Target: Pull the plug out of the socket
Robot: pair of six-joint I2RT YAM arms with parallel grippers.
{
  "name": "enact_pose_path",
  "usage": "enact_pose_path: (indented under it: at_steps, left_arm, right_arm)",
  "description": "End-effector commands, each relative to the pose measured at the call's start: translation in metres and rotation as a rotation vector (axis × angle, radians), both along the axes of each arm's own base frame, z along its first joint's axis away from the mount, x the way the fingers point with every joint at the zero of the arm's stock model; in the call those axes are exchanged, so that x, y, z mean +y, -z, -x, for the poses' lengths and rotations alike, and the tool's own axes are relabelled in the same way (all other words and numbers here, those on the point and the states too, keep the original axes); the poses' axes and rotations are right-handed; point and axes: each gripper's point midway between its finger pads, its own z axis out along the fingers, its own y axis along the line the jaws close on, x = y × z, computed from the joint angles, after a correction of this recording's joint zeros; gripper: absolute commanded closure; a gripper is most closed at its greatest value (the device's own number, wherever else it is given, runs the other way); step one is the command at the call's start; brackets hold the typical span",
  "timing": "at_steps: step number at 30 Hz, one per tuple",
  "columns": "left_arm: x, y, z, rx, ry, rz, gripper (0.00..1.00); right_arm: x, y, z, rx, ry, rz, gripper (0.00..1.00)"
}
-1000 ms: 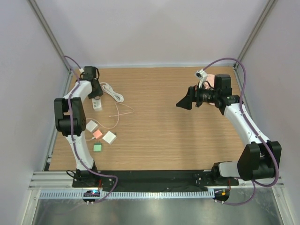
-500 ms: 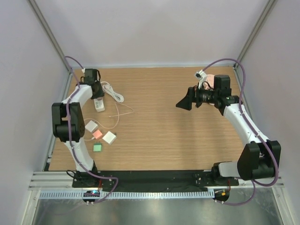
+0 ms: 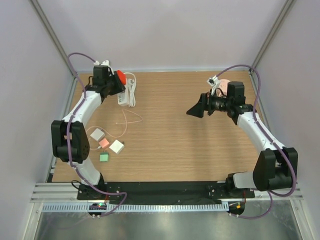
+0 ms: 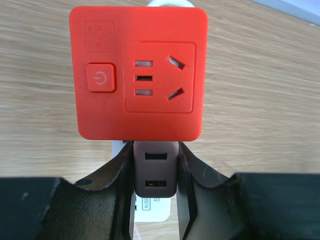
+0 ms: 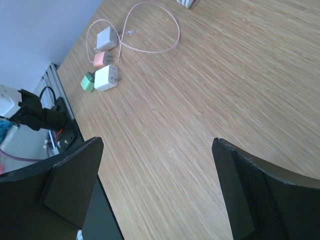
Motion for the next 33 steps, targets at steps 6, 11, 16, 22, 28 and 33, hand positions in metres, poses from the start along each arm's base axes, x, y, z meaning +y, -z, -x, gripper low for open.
enact_pose_path:
  at_steps: [6, 11, 16, 22, 28, 33]
  left_arm:
    - [-0.095, -0.112, 0.012, -0.269, 0.150, 0.363, 1.00]
    - [-0.153, -0.119, 0.036, -0.285, 0.227, 0.490, 1.00]
    - [-0.196, -0.113, 0.058, -0.265, 0.219, 0.558, 1.00]
    - [-0.242, -0.101, 0.080, -0.261, 0.175, 0.575, 1.00]
    - [-0.265, -0.084, 0.092, -0.245, 0.134, 0.603, 1.00]
    - [-0.277, -0.079, 0.097, -0.233, 0.109, 0.616, 1.00]
  right_arm:
    - [0.014, 0.006, -0.009, 0.012, 0.064, -0.126, 0.00]
    - [0.023, 0.008, -0.005, 0.009, 0.070, -0.188, 0.00]
    - [0.028, 0.022, -0.010, 0.046, 0.111, -0.162, 0.00]
    - [0.033, 0.038, -0.021, 0.101, 0.260, -0.075, 0.00]
    - [0.042, 0.056, -0.022, 0.156, 0.281, -0.032, 0.00]
    - [0.046, 0.069, -0.022, 0.161, 0.289, 0.014, 0.04]
